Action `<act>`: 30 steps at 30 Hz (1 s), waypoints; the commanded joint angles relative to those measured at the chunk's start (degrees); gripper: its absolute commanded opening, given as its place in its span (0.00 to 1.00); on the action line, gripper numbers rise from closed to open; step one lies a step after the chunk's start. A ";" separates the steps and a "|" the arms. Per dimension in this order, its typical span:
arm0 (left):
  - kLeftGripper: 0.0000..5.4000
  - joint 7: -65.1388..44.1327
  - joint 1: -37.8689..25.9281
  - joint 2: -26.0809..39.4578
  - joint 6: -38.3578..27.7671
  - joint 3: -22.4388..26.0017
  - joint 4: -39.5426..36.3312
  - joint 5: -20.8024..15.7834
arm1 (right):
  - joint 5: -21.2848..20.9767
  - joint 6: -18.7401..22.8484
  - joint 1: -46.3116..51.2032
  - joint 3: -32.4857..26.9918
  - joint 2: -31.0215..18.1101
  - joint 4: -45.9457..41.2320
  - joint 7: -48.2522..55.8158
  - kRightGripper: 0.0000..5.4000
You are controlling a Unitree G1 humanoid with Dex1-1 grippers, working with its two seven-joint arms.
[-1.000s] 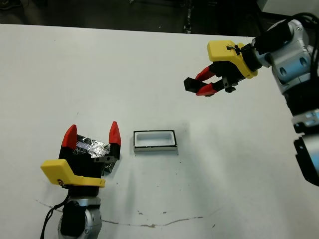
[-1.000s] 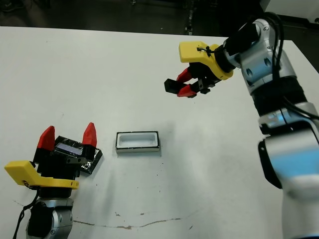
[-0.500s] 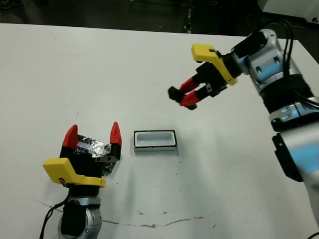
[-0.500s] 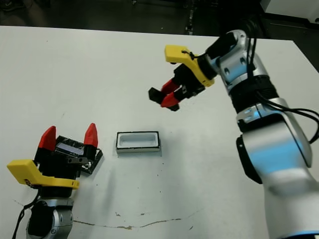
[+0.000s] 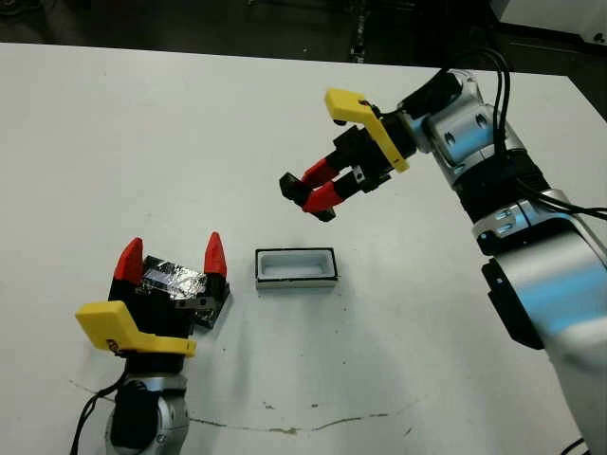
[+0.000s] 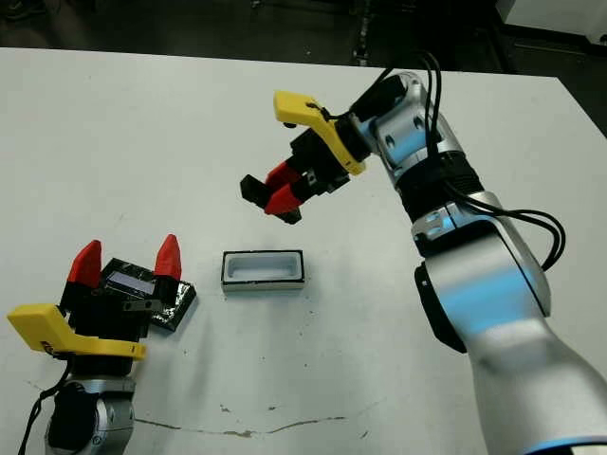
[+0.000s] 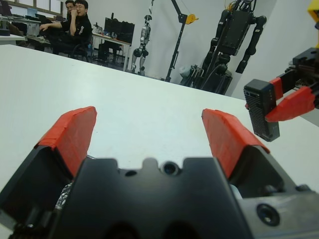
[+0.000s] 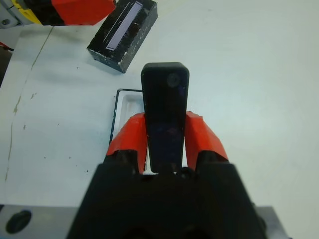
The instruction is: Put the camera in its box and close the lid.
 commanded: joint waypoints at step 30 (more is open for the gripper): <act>1.00 -0.71 -0.19 0.36 0.26 0.84 0.64 0.61 | 3.51 19.52 14.71 4.35 -5.92 -26.81 -6.45 0.31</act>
